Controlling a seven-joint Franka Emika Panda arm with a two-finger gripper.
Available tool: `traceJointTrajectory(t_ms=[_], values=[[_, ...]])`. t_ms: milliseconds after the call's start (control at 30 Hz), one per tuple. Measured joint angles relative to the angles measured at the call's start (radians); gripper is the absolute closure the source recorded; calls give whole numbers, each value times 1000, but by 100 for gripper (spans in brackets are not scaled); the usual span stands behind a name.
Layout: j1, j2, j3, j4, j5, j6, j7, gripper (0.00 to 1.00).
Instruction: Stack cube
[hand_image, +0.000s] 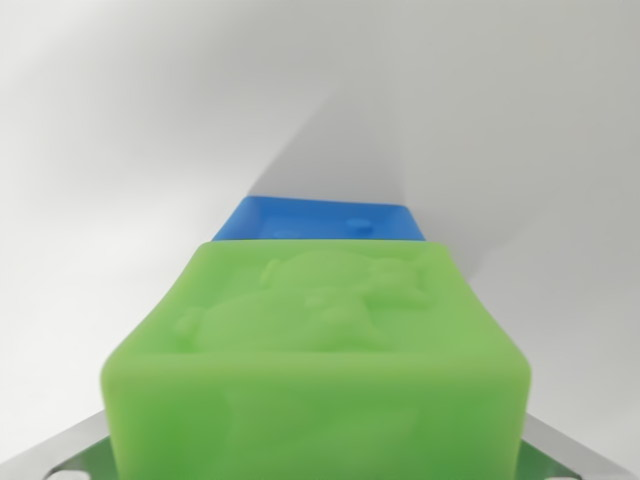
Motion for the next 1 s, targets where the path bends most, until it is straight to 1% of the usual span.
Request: traceJointTrajectory(t_ms=[100, 133, 1000], values=[[-1, 3, 1, 1, 0, 3, 0, 100], [-1, 3, 1, 1, 0, 3, 0, 0], [-2, 3, 2, 1, 0, 4, 0, 0]])
